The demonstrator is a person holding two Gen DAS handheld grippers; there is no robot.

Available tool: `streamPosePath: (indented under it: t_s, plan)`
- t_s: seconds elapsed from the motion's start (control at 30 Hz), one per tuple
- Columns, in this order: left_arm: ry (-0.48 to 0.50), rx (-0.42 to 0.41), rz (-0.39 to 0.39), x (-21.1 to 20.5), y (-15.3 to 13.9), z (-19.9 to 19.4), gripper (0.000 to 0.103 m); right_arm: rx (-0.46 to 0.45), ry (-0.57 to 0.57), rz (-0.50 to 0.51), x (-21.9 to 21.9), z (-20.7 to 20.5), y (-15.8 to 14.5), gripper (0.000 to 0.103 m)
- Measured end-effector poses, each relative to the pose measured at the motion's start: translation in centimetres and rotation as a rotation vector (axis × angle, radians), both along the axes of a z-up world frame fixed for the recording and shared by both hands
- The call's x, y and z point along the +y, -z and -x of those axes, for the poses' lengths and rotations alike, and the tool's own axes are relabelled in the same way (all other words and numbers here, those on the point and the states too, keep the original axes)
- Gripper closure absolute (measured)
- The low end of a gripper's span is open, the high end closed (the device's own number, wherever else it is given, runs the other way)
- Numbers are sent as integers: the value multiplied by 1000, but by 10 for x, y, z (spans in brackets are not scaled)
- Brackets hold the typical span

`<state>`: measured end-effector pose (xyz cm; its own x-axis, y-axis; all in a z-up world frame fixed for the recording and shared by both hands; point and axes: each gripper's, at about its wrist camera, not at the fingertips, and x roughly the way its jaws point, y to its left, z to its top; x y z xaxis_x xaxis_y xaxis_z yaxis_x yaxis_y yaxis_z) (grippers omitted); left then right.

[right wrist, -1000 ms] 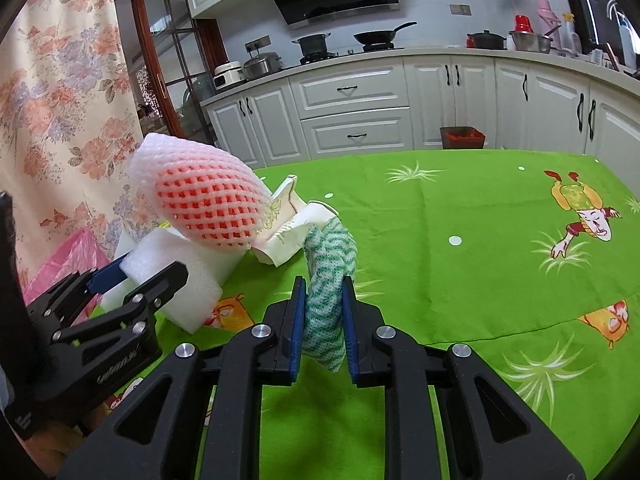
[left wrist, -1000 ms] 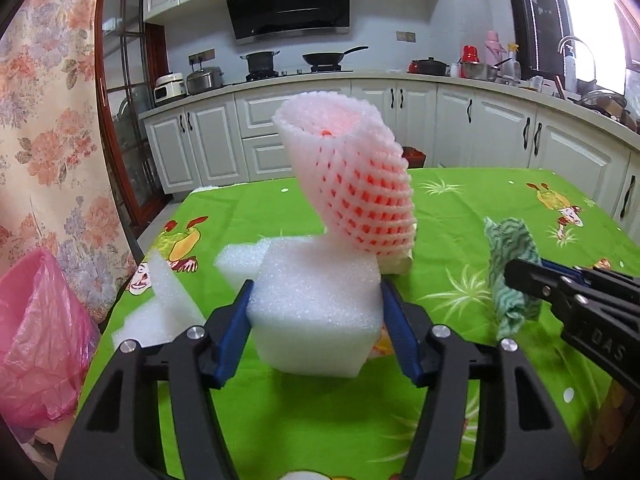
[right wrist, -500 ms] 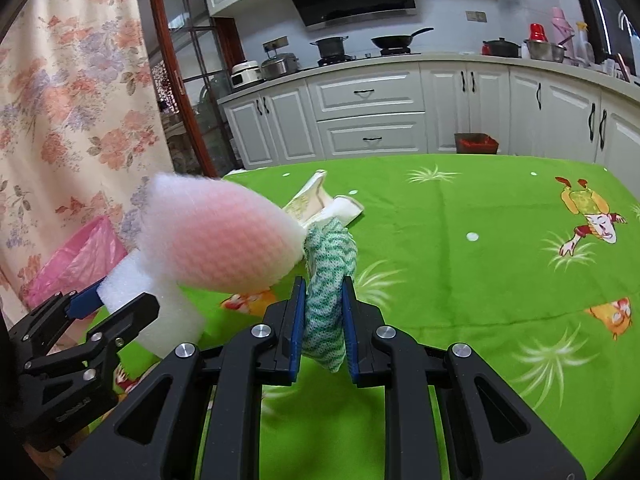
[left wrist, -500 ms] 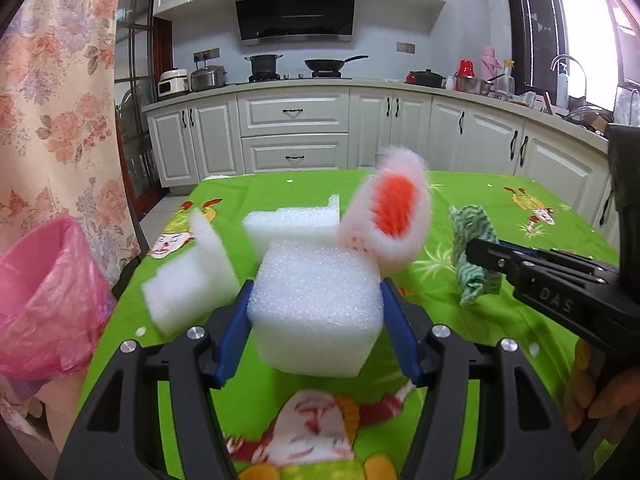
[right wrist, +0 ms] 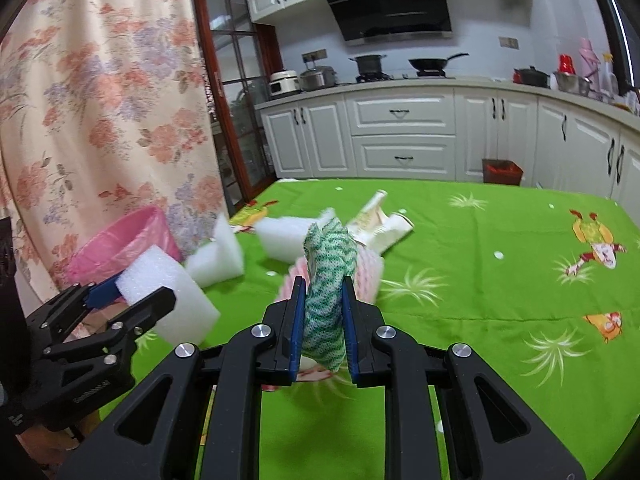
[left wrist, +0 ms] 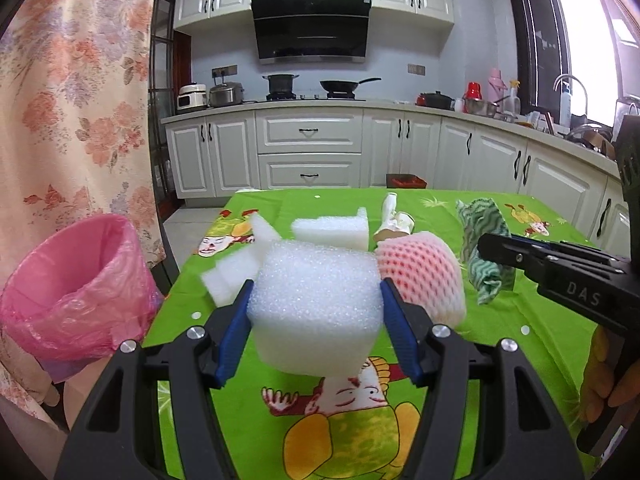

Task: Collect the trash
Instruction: 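Grasp a white foam block with the left gripper while the right lifts the striped cloth, then carry the foam block and striped cloth to the bin and open both grippers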

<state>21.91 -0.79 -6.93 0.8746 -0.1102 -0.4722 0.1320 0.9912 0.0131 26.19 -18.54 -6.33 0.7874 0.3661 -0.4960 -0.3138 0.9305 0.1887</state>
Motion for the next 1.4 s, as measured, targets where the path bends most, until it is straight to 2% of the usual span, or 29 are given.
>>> streamPosePath:
  t_s: [0.3, 0.47, 0.77, 1.1, 1.4]
  plan:
    - [-38, -30, 46, 28, -12, 16, 43, -51, -102, 11, 33, 18, -19, 84]
    - [-95, -59, 77, 56, -22, 31, 43, -62, -174, 16, 56, 24, -23, 84]
    - [-202, -81, 83, 108, -28, 44, 43, -71, -318, 38, 112, 26, -26, 84]
    - [-309, -107, 60, 170, -40, 38, 43, -100, -462, 25, 178, 2, -41, 84]
    - [-393, -136, 41, 232, -56, 8, 43, -106, -545, -19, 236, -40, -54, 84]
